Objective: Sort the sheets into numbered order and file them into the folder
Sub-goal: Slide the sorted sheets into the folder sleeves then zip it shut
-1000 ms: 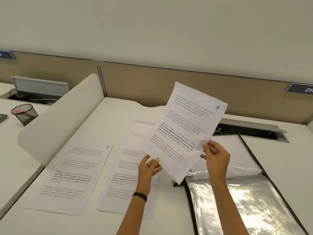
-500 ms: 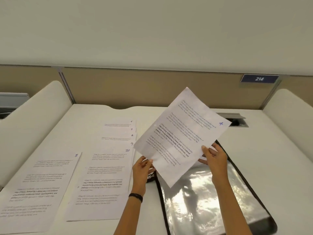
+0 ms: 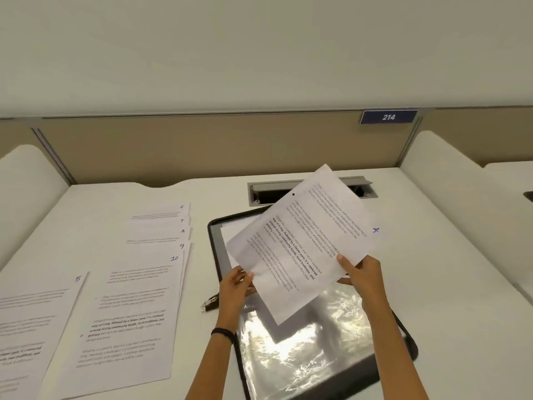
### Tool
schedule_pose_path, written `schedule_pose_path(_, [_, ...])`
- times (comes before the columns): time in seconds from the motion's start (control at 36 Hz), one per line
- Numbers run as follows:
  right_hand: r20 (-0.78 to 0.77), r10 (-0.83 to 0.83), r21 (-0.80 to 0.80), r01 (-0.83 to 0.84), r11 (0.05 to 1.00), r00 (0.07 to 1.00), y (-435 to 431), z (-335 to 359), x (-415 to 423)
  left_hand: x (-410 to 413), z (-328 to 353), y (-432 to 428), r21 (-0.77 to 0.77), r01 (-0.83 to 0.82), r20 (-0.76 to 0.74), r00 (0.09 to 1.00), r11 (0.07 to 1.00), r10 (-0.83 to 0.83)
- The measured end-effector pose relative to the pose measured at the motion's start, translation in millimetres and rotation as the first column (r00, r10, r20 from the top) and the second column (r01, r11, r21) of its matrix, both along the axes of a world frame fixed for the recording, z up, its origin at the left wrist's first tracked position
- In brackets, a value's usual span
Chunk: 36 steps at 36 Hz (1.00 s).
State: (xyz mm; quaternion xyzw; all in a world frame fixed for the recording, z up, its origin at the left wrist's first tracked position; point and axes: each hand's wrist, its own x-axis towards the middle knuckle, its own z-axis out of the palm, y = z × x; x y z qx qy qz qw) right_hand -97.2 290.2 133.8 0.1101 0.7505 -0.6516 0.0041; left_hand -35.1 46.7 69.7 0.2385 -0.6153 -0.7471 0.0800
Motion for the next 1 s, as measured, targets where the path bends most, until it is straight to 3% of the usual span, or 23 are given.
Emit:
schedule_pose_path(0.19, [0.009, -0.165, 0.016, 0.165, 0.986, 0.986, 45, -7, -3, -14, -15, 38, -0.046, 0.092, 0.009, 0.996, 0.995, -0.092])
schedule_pose_path(0.33, [-0.004, -0.273, -0.014, 0.273, 0.962, 0.962, 75, -5, 0, -20, -21, 71, -0.301, 0.186, -0.082, 0.972, 0.935, -0.219])
schedule_pose_path(0.42, [-0.059, -0.345, -0.055, 0.343, 0.938, 0.937, 90, -2, 1, -24, -25, 96, -0.363, 0.225, -0.078, 0.960, 0.904, -0.270])
schedule_pose_path(0.47, [-0.084, -0.399, -0.080, 0.393, 0.916, 0.913, 99, -2, 1, -28, -31, 113, -0.435, 0.279, -0.065, 0.938, 0.856, -0.339])
schedule_pose_path(0.56, [-0.115, -0.461, -0.109, 0.450, 0.886, 0.880, 110, -3, 0, -34, -38, 137, -0.578, 0.401, 0.031, 0.881, 0.711, -0.472])
schedule_pose_path(0.67, [-0.134, -0.496, -0.125, 0.482, 0.867, 0.858, 123, -4, 0, -42, -48, 167, -0.663, 0.476, 0.109, 0.825, 0.578, -0.554])
schedule_pose_path(0.92, [-0.122, -0.537, -0.098, 0.528, 0.843, 0.835, 155, -13, -10, -58, -74, 206, -0.797, 0.467, 0.262, 0.838, 0.383, -0.478])
schedule_pose_path(1.0, [-0.108, -0.536, -0.098, 0.527, 0.844, 0.837, 163, -16, -15, -59, -80, 214, -0.827, 0.430, 0.262, 0.864, 0.362, -0.429])
